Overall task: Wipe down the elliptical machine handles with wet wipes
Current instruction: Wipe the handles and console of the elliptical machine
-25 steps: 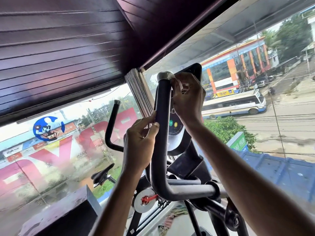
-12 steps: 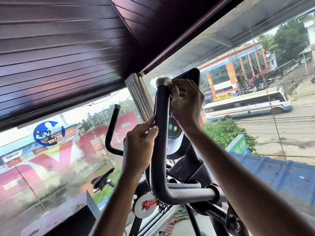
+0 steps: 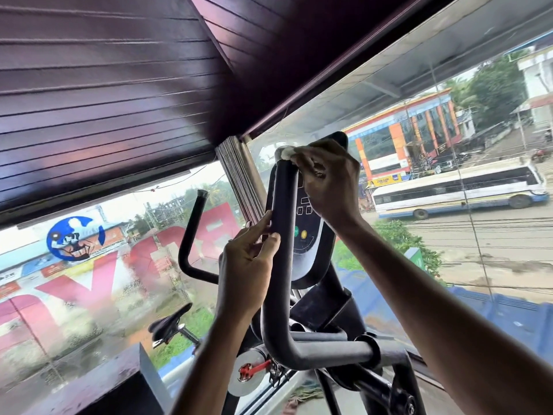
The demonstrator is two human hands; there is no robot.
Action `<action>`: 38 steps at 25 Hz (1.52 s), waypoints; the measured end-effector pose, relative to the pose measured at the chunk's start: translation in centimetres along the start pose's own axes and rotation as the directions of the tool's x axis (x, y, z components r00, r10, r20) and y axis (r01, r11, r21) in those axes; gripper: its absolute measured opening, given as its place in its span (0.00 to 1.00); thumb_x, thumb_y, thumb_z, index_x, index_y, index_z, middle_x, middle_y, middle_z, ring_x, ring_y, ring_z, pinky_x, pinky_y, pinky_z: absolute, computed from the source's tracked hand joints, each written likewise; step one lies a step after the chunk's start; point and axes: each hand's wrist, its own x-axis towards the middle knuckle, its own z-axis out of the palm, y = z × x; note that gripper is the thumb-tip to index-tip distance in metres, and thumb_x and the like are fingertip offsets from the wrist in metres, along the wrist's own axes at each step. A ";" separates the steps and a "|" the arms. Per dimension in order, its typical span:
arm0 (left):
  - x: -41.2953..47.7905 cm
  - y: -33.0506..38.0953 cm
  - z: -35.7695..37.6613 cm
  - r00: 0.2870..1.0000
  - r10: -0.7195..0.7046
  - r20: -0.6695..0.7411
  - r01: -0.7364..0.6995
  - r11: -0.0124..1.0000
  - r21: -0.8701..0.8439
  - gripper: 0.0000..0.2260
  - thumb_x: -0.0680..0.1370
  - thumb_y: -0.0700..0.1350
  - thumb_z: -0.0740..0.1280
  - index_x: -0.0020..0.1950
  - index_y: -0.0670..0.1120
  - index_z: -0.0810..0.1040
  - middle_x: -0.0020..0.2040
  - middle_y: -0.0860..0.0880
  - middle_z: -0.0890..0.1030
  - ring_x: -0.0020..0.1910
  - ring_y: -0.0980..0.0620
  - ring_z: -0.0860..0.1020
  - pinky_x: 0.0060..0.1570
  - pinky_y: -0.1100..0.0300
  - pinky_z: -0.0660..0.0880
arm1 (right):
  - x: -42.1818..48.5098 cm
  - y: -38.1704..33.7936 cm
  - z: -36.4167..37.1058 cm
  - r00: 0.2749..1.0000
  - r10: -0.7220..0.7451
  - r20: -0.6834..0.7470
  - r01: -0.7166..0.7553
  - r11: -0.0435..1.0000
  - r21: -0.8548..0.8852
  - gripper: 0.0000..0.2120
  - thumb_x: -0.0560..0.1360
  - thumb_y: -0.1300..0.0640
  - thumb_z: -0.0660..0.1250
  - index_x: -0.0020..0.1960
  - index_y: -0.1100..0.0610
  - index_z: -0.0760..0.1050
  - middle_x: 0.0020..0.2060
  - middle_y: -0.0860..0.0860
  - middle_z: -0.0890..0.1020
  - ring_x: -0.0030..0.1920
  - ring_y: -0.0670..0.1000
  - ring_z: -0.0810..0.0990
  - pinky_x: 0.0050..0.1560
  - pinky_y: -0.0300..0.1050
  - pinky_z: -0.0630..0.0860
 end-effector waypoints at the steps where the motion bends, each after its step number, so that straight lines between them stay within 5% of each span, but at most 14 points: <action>1: -0.1 0.0 -0.1 1.000 0.006 -0.001 -0.006 1.000 0.011 0.18 0.75 0.52 0.70 0.64 0.65 0.82 0.51 0.50 0.88 0.48 0.40 0.87 0.54 0.35 0.81 | -0.2 0.1 -0.1 0.997 0.079 -0.021 -0.079 0.997 0.020 0.06 0.77 0.57 0.75 0.53 0.56 0.88 0.45 0.50 0.86 0.43 0.45 0.84 0.45 0.41 0.81; 6: -1.0 0.3 -1.0 0.998 0.060 -0.032 -0.058 0.997 0.056 0.15 0.80 0.41 0.71 0.54 0.64 0.84 0.47 0.62 0.87 0.50 0.58 0.86 0.56 0.51 0.81 | -3.5 -0.9 -0.9 0.967 0.255 0.023 -0.256 0.960 0.115 0.08 0.76 0.55 0.77 0.53 0.57 0.88 0.46 0.48 0.88 0.44 0.43 0.86 0.47 0.39 0.81; 11: -2.8 -0.1 -1.4 0.998 0.060 0.008 -0.061 0.996 0.058 0.17 0.81 0.38 0.69 0.58 0.62 0.83 0.51 0.60 0.87 0.52 0.57 0.86 0.40 0.59 0.79 | -8.2 -3.6 -2.5 0.938 0.342 0.060 -0.347 0.918 0.191 0.07 0.76 0.57 0.77 0.53 0.56 0.87 0.45 0.45 0.87 0.44 0.41 0.86 0.47 0.41 0.82; 14: -4.4 -0.1 -1.9 0.999 0.025 0.023 -0.026 0.999 0.048 0.17 0.81 0.37 0.69 0.56 0.60 0.83 0.49 0.63 0.86 0.51 0.64 0.84 0.48 0.69 0.78 | -10.8 -5.2 -3.6 0.937 0.337 0.093 -0.348 0.922 0.169 0.05 0.76 0.59 0.76 0.52 0.56 0.87 0.46 0.45 0.86 0.46 0.39 0.85 0.47 0.35 0.79; 17: -6.0 -1.0 -2.4 0.999 -0.029 0.036 0.028 0.999 0.035 0.12 0.80 0.44 0.68 0.62 0.54 0.84 0.54 0.56 0.87 0.54 0.59 0.84 0.59 0.59 0.78 | -13.6 -6.7 -4.7 0.927 0.347 0.144 -0.370 0.912 0.179 0.06 0.77 0.62 0.76 0.52 0.56 0.87 0.48 0.45 0.87 0.47 0.43 0.86 0.48 0.39 0.81; 22: -9.9 -2.0 -2.4 0.996 -0.069 0.061 0.068 0.998 0.018 0.15 0.77 0.47 0.64 0.62 0.54 0.84 0.52 0.53 0.88 0.55 0.53 0.85 0.58 0.51 0.79 | -18.8 -9.3 -6.9 0.887 0.401 0.230 -0.445 0.875 0.191 0.06 0.77 0.65 0.75 0.53 0.58 0.86 0.49 0.46 0.85 0.46 0.45 0.85 0.46 0.41 0.82; 26: -12.4 -2.7 -1.8 0.995 -0.084 0.055 0.085 0.996 -0.021 0.17 0.78 0.47 0.64 0.65 0.51 0.82 0.53 0.50 0.87 0.54 0.50 0.84 0.55 0.49 0.79 | -22.9 -11.0 -9.0 0.914 0.286 0.286 -0.305 0.952 0.023 0.06 0.81 0.63 0.69 0.56 0.59 0.84 0.53 0.48 0.84 0.51 0.47 0.83 0.51 0.40 0.80; 31: -13.5 -3.7 -0.9 0.992 -0.122 -0.015 0.120 0.988 -0.095 0.18 0.79 0.44 0.62 0.68 0.48 0.80 0.59 0.49 0.85 0.61 0.46 0.82 0.64 0.40 0.76 | -26.7 -9.8 -10.5 0.936 0.232 0.264 -0.203 0.970 -0.135 0.09 0.80 0.65 0.70 0.59 0.61 0.85 0.54 0.54 0.83 0.53 0.52 0.82 0.56 0.42 0.79; 35: -13.7 -4.0 -0.5 0.987 -0.149 -0.054 0.139 0.977 -0.159 0.20 0.78 0.43 0.62 0.70 0.48 0.79 0.62 0.50 0.84 0.64 0.48 0.81 0.67 0.43 0.74 | -29.2 -10.4 -10.3 0.941 0.151 0.304 -0.121 0.986 -0.115 0.10 0.79 0.68 0.70 0.57 0.61 0.85 0.56 0.54 0.84 0.54 0.53 0.83 0.55 0.44 0.80; 38: -13.9 -4.3 -0.4 0.986 -0.143 -0.082 0.126 0.975 -0.186 0.21 0.78 0.42 0.63 0.71 0.47 0.78 0.63 0.51 0.84 0.65 0.50 0.80 0.67 0.47 0.75 | -29.4 -9.3 -10.6 0.943 0.273 0.191 -0.249 0.958 -0.141 0.09 0.82 0.64 0.67 0.56 0.61 0.85 0.56 0.53 0.83 0.55 0.51 0.82 0.57 0.45 0.80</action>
